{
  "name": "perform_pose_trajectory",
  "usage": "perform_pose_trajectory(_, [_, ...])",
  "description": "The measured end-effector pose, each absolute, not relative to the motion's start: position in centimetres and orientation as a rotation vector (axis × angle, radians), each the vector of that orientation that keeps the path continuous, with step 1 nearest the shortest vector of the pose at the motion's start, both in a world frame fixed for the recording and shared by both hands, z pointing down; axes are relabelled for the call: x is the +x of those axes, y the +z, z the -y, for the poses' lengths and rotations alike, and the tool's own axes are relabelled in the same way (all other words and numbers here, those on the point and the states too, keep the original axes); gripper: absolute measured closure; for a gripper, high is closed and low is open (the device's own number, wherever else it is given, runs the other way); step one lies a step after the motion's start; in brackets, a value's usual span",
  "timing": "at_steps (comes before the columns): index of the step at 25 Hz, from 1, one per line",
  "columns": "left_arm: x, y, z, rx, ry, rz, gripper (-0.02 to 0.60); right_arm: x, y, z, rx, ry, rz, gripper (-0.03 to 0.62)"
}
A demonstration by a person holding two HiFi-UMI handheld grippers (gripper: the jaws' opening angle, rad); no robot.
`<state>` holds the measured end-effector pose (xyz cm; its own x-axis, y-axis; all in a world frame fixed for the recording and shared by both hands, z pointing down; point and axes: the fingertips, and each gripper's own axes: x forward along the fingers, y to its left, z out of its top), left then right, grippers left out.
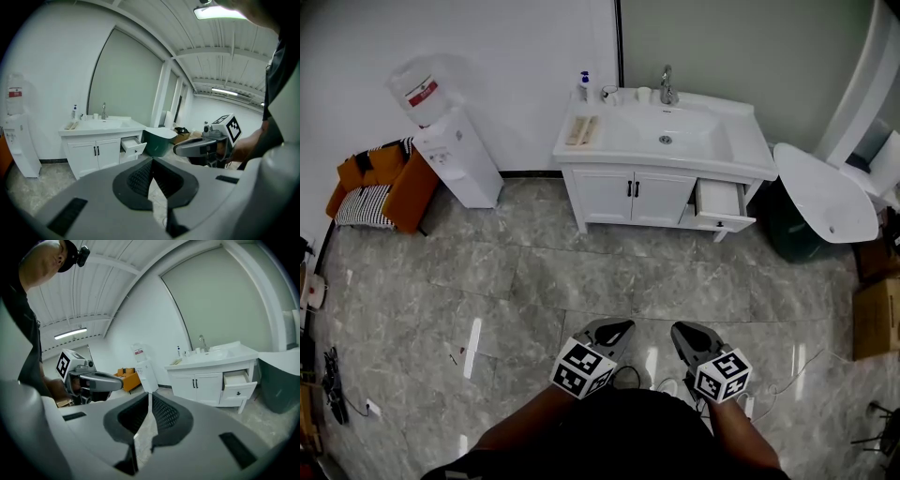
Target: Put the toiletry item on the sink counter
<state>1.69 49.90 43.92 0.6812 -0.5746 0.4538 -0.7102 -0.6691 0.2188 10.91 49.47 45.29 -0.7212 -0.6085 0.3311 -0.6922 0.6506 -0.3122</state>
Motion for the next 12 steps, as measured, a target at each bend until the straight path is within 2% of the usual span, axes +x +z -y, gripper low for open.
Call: perform_pose_trajectory(12, [-5.3,45.0,-47.9,2.537,0.545,0.962,0.581,3.6,46.2,-48.3,1.082,0.527,2.609,0.589])
